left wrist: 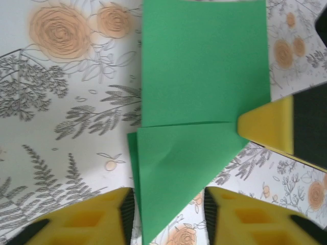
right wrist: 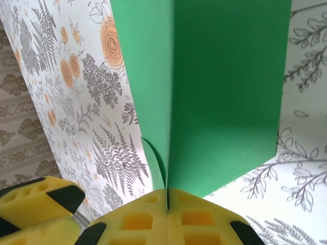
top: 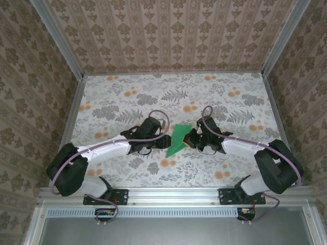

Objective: Fold a paper plane with a square sheet of paper (pick it up from the middle)
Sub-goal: Fourth fold the wing at the center of the table.

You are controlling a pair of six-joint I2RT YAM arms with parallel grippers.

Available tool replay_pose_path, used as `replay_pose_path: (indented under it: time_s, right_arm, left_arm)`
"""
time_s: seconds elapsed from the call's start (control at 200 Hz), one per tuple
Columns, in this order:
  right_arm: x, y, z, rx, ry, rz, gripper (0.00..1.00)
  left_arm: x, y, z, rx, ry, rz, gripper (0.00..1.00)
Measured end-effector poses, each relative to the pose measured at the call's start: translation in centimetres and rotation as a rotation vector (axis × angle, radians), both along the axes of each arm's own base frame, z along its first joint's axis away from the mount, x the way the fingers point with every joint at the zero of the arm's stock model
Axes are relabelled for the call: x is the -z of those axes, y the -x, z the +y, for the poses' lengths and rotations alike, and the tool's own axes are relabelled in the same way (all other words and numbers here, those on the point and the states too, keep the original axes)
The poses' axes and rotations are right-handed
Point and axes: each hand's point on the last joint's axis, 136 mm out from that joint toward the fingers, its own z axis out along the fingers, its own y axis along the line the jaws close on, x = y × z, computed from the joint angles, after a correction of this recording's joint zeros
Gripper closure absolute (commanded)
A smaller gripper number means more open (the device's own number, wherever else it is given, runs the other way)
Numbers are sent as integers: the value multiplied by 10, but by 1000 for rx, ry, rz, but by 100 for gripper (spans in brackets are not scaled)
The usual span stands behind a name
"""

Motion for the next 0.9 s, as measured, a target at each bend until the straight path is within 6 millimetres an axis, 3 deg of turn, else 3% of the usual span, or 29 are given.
replay_pose_path:
  time_s: [0.205,0.5,0.71,0.9]
  right_arm:
    - [2,2,-4,60,25,61,97]
    - [-6,-3,-3,99,23,95,96]
    - [-5,-8,0,108,25,115,96]
    - [0,-10,1,108,34,137,96]
  left_arm:
    - [1,20,-18,195,-69,-196,37]
    - [32,16,0,274,-153,-392,37]
    - [25,7,-17,338,-118,-523,38]
    - [37,7,-24,396,-112,-574,40]
